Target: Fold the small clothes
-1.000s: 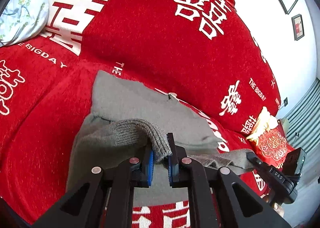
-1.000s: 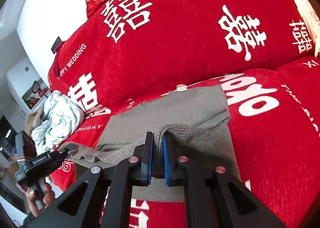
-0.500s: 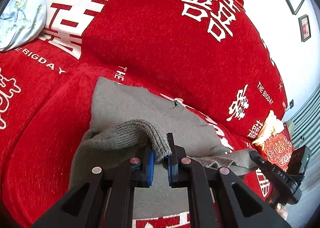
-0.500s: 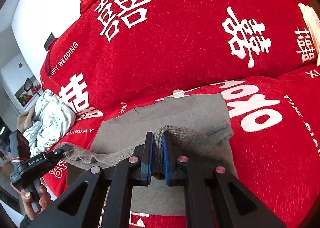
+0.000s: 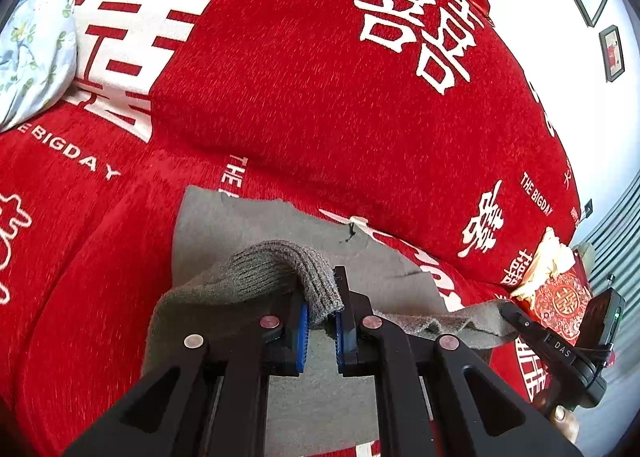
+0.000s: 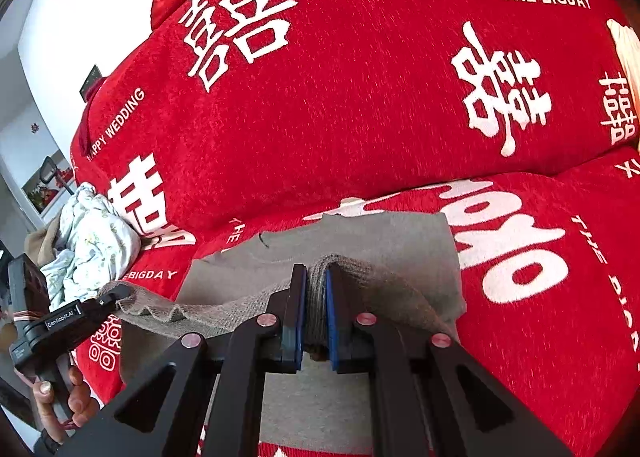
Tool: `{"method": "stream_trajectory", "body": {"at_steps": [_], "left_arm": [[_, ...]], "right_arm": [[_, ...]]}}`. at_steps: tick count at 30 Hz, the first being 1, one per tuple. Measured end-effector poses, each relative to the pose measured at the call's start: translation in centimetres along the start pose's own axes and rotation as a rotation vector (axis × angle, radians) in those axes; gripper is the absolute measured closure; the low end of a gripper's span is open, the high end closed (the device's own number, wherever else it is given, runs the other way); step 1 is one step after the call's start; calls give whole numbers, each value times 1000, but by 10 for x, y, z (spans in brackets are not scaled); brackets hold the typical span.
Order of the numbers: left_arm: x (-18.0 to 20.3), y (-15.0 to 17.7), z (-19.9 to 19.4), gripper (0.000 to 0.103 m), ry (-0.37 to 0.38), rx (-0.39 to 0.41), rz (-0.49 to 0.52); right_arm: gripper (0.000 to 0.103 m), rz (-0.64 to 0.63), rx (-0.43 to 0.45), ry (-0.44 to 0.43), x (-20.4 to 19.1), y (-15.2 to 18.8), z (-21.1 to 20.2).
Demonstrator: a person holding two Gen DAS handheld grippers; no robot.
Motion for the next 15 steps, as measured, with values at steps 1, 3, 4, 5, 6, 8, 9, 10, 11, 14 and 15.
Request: {"method": "stream_trajectory", "body": {"at_steps": [1, 3, 4, 5, 6, 8, 9, 10, 11, 14, 15], "left_arm": [[1, -2, 2, 92, -1, -1, 0], [2, -7, 6, 92, -6, -2, 1], [3, -10, 9, 92, -8, -3, 5], [4, -12, 11, 92, -12, -3, 8], [5, -14, 14, 92, -16, -4, 11], [7, -18, 19, 92, -20, -8, 17], [8, -20, 22, 92, -22, -9, 19], [9, -22, 24, 92, -26, -11, 22], [11, -25, 27, 92, -29, -14, 25], [14, -30, 36, 92, -36, -20, 31], [15, -32, 39, 92, -39, -21, 34]], "right_arm": [[93, 0, -1, 2, 1, -3, 3], [93, 3, -3, 7, 3, -7, 8], [93, 6, -5, 11, 5, -9, 11], [93, 9, -5, 15, 7, -11, 13], [93, 13, -5, 18, 9, -13, 16], [93, 25, -5, 24, 13, -18, 21], [93, 30, -4, 26, 15, -21, 24], [93, 34, -4, 29, 17, -23, 26], [93, 38, -5, 35, 20, -26, 30], [93, 46, -8, 43, 26, -30, 37], [93, 49, -12, 46, 28, -31, 40]]}}
Point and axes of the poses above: each gripper's, at about its wrist camera, not at the fingertips, and z roughly the way its jaws point, x to its right, y to its underside, the point moved 6 cm from there along z, roughly the way its jaws point, and after that the axes turned 12 degrees about -y, right-handed, at the moved point
